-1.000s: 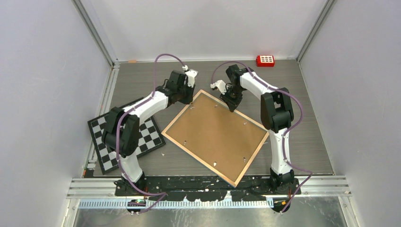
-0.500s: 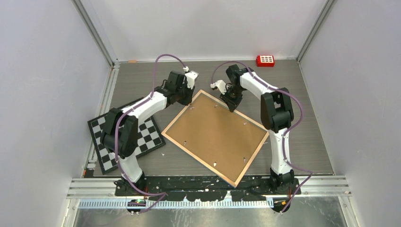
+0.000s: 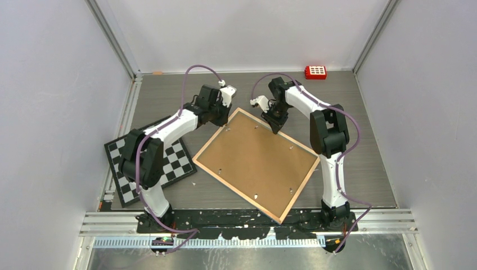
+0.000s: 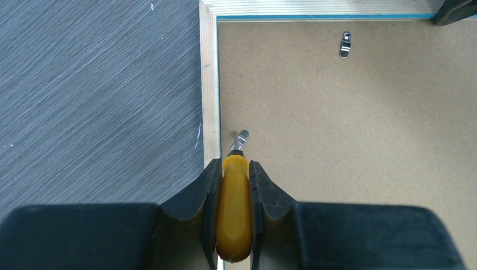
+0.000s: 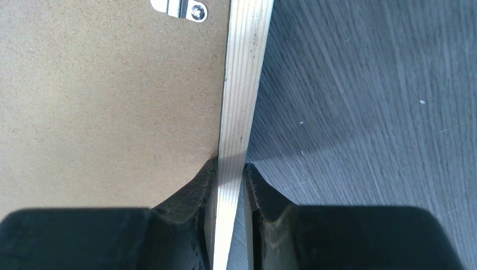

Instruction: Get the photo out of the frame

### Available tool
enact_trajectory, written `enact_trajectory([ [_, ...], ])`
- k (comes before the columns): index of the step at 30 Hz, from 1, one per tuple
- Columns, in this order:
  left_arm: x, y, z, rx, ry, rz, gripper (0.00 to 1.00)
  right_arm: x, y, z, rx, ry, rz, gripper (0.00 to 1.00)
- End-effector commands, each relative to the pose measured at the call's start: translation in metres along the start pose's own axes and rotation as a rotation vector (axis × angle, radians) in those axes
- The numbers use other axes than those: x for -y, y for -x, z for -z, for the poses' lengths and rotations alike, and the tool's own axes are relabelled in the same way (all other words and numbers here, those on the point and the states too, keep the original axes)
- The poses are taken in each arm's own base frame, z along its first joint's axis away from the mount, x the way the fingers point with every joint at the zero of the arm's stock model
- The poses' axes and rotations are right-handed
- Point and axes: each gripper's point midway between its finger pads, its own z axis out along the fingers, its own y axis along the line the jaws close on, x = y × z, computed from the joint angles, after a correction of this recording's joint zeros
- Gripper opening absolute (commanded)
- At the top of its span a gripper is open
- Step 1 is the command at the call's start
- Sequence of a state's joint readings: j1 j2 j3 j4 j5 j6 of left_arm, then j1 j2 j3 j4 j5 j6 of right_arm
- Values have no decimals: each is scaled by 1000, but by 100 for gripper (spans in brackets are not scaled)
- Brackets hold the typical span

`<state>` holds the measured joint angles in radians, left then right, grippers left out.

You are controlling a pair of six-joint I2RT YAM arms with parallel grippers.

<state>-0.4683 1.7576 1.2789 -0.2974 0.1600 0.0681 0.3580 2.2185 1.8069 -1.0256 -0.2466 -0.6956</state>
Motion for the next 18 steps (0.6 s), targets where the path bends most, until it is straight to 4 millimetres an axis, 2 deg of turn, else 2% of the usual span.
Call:
enact_trajectory([
  [1,21,-8,16,-40,-90,-22,0,-12,17,12,61,22,8,1],
  [4,20,-1,19,-19,-87,-35,0,-11,16,12,60,19,0,1],
  [9,15,30,30,41,-81,-4,0,-1,13,12,59,4,-60,1],
  [18,-4,68,50,109,-61,37,0,46,-4,23,89,-53,-314,1],
])
